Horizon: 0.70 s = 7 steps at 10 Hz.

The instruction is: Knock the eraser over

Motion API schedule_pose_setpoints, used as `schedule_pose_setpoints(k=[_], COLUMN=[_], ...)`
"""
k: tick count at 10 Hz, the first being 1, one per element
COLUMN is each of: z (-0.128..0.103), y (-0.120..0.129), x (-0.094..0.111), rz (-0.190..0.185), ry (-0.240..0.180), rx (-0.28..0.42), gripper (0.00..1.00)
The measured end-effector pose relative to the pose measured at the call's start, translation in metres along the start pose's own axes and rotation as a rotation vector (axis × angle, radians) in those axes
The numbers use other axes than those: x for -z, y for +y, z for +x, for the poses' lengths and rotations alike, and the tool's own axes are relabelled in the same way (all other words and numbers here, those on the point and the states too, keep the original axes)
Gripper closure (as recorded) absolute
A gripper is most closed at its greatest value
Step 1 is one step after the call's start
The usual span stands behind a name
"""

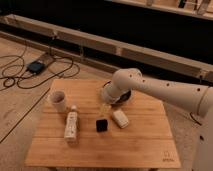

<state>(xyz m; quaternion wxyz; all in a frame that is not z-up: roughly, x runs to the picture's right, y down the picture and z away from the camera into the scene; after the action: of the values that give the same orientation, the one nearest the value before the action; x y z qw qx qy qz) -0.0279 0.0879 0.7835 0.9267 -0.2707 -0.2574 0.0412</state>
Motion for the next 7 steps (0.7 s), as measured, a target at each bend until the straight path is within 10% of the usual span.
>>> schedule_pose_setpoints(k=[7], z=[0.017], y=[0.02], x=[-0.012], rz=[-0.03], ry=[0.01], rx=[-0.031], gripper=[0.2])
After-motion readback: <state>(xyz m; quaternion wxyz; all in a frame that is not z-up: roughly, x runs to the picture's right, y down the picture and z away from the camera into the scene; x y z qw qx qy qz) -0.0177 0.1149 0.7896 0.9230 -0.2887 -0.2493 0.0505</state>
